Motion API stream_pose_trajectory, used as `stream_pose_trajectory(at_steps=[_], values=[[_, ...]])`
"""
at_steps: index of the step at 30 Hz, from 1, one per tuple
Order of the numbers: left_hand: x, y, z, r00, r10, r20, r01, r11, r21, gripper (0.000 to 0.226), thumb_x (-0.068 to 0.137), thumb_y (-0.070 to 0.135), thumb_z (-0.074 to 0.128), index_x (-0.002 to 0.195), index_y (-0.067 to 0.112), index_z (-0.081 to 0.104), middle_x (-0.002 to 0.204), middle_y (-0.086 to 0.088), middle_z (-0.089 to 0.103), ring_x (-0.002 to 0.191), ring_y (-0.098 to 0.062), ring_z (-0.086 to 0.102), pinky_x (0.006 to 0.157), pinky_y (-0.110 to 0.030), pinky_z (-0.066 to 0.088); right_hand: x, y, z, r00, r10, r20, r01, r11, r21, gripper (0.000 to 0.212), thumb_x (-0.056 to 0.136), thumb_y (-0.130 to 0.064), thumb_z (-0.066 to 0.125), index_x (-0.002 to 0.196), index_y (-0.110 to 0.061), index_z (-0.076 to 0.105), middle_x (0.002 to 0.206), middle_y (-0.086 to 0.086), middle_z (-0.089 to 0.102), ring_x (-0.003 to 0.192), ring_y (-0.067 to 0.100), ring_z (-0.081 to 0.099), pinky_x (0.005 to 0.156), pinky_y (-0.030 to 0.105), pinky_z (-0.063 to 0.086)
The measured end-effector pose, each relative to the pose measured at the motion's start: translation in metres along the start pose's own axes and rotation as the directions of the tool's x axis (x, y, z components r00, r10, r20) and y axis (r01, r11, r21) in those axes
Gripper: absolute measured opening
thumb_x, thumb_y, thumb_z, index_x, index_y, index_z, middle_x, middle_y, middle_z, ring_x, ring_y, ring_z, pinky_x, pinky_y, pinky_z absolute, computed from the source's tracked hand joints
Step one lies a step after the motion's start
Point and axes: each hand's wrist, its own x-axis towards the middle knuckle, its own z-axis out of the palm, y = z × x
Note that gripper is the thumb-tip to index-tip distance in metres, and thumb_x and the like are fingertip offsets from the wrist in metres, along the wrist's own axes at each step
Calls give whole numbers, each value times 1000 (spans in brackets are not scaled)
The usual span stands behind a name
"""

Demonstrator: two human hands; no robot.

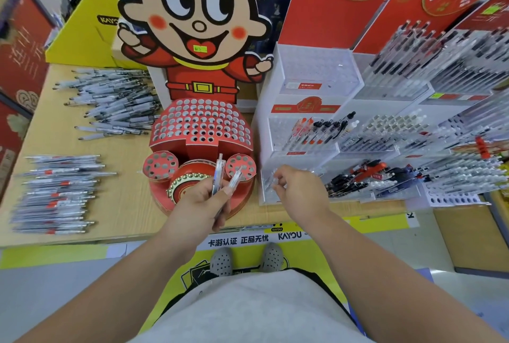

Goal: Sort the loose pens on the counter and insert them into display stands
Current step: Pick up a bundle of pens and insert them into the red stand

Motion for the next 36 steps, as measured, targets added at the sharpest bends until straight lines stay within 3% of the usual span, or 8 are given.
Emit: stream_pose_trajectory(at_steps=[8, 11, 13, 17, 22, 26, 30, 36], values=[[-5, 11, 12, 999, -19, 50, 23, 997, -80, 24, 104, 25, 54, 104, 2, 61, 71, -7, 57, 56, -18, 46, 51, -28, 41, 4, 1, 2, 997, 36, 62, -37, 999, 21, 25, 93, -31, 66, 117, -22, 64, 96, -3, 76, 96, 23, 68, 76, 32, 53], [-2, 20, 20, 996, -19, 82, 27, 995, -98, 20, 104, 24, 54, 99, 6, 62, 73, -8, 58, 55, -17, 47, 48, -25, 40, 0, -1, -13, 996, 50, 72, -55, 996, 71, 28, 90, -43, 70, 110, -23, 68, 83, -5, 73, 83, 18, 68, 68, 27, 48], [1, 24, 23, 996, -13, 90, 20, 997, -79, 20, 104, 22, 54, 91, 9, 61, 72, -7, 58, 54, -16, 48, 47, -25, 40, -5, -4, -30, 994, 83, 66, -96, 968, 232, 24, 89, -45, 72, 99, -24, 69, 70, -7, 67, 68, 12, 64, 61, 25, 45], [9, 28, 38, 987, 17, 162, -13, 1000, -25, 21, 104, 19, 52, 97, 0, 60, 69, -7, 57, 52, -18, 45, 48, -29, 36, -20, -7, -78, 977, 67, 204, -200, 627, 753, 11, 92, -27, 72, 98, -18, 73, 79, 4, 75, 63, 14, 65, 54, 21, 45], [13, 37, 62, 946, 12, 324, -9, 1000, -9, 20, 105, 20, 50, 96, 4, 59, 70, -9, 56, 50, -18, 42, 48, -27, 32, -32, -3, -98, 982, 16, 190, -173, 501, 848, 11, 90, -10, 72, 101, -10, 73, 70, -4, 70, 63, 13, 63, 52, 23, 42], [16, 44, 67, 921, 17, 388, 2, 999, -49, 24, 105, 22, 48, 89, 10, 60, 68, -10, 54, 46, -18, 40, 47, -26, 29, -36, 7, -103, 981, -8, 195, -175, 408, 896, 11, 92, -6, 68, 101, -3, 73, 76, 9, 70, 63, 11, 62, 55, 22, 43], [19, 46, 71, 933, 17, 359, -25, 999, 20, 23, 106, 22, 47, 94, 9, 62, 70, -11, 58, 48, -17, 45, 44, -25, 35, -36, 14, -105, 980, 20, 197, -184, 467, 865, 10, 91, -8, 70, 100, -3, 74, 76, 7, 70, 67, 12, 65, 56, 21, 45], [31, 37, 59, 999, 10, 41, -15, 991, 130, 30, 108, 29, 44, 96, 12, 66, 75, -7, 59, 57, -13, 51, 52, -24, 40, -30, 31, -110, 978, 191, 88, -171, 476, 863, 6, 90, -9, 71, 96, -9, 74, 73, 0, 73, 67, 12, 67, 56, 23, 47]])
